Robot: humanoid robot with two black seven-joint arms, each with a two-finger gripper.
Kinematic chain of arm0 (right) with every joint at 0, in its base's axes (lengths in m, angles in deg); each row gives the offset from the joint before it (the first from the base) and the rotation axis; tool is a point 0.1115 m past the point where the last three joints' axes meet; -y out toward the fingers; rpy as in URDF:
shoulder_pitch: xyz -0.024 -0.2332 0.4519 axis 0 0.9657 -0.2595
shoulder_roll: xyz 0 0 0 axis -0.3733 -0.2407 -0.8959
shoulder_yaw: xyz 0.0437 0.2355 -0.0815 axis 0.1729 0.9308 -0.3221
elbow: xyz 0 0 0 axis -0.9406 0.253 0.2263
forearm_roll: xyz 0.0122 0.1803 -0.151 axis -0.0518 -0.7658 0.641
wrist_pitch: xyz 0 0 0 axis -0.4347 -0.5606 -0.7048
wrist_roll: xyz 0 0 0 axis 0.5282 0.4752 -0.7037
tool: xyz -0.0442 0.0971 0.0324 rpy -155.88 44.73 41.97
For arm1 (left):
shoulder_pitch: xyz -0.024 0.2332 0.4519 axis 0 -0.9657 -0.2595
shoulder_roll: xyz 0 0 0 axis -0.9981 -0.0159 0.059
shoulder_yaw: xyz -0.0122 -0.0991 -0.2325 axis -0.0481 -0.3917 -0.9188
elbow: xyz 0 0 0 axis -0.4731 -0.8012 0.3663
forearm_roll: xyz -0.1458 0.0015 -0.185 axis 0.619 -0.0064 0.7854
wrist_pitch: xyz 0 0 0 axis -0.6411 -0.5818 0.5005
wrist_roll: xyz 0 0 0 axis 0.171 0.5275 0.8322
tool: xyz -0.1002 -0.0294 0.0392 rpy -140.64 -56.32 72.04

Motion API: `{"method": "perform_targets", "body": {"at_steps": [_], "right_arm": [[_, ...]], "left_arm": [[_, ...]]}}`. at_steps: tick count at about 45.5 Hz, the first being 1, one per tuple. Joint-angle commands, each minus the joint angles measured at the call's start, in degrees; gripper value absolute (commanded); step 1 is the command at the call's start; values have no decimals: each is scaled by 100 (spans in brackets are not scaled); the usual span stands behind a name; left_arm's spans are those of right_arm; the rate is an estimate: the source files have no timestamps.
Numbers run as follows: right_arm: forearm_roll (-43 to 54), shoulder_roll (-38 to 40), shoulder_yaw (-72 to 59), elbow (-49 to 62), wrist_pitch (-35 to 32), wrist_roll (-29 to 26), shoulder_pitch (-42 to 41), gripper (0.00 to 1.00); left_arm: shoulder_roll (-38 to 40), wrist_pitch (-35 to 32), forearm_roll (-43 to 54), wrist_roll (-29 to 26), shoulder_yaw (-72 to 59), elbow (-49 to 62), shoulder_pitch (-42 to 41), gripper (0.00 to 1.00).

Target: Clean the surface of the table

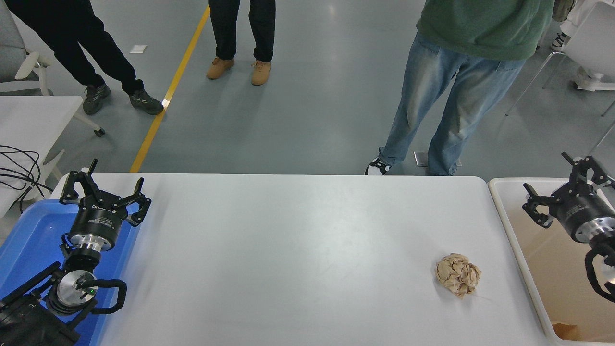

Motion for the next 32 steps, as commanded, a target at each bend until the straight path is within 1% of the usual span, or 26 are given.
{"method": "perform_targets", "body": {"at_steps": [1, 10, 15, 25, 32], "right_arm": [[-45, -501, 174, -107, -20, 251, -27, 99], [-19, -546, 166, -125, 33, 251, -63, 99], [-19, -449, 113, -397, 68, 225, 25, 99], [60, 121, -185, -739, 235, 154, 78, 99], [165, 737, -862, -1311, 577, 172, 8, 99]], "left_arm": [[0, 0, 2, 0, 0, 0, 0, 99], [0, 0, 2, 0, 8, 0, 0, 99], [0, 0, -7, 0, 0, 0, 0, 99], [0, 0, 2, 0, 0, 0, 0, 99], [0, 0, 2, 0, 0, 0, 0, 99]]}}
